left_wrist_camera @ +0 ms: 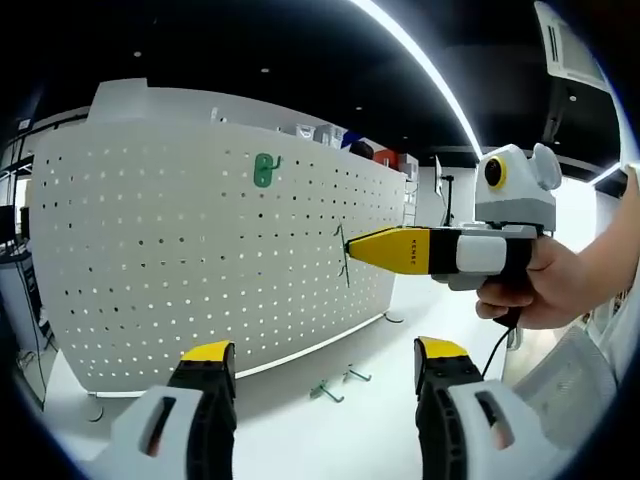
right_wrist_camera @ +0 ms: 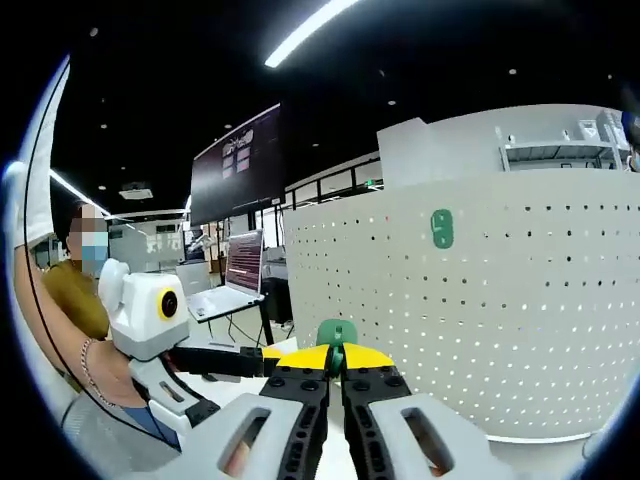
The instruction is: Insert the hook assembly into the mounting plate slot until the hook locks in place.
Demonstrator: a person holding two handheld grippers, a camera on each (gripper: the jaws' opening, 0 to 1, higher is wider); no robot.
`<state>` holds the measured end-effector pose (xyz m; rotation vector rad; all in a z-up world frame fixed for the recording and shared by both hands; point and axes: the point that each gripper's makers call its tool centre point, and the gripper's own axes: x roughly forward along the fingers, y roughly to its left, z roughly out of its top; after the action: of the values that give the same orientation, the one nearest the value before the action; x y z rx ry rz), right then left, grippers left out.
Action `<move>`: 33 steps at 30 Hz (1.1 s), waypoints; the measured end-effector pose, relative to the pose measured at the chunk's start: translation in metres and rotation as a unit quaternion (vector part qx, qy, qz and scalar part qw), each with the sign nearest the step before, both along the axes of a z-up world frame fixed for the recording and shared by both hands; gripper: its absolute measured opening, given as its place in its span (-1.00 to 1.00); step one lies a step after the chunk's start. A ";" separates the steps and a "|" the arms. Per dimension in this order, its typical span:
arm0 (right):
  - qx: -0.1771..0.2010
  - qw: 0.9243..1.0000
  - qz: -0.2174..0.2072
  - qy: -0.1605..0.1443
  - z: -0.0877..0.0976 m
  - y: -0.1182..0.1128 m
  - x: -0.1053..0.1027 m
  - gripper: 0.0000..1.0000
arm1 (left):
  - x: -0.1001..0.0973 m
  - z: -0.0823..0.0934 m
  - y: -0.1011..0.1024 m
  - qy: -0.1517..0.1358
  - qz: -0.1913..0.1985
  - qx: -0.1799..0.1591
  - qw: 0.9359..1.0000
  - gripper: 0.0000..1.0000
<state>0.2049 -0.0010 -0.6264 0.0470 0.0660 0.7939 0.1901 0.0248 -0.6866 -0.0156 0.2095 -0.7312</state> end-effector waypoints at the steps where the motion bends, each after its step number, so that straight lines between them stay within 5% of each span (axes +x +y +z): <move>1: 0.000 1.000 -0.001 -0.001 0.001 -0.001 0.000 -1.00 | 0.000 0.000 0.000 0.000 -0.001 0.001 1.000 0.49; 33: -0.001 0.996 -0.082 -0.029 0.044 -0.045 0.062 -0.99 | -0.022 -0.046 0.012 0.054 -0.024 0.029 0.998 0.41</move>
<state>0.2668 -0.0461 -0.5827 0.0262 0.0077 0.6306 0.1678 0.0373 -0.7324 0.0045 0.3357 -0.7726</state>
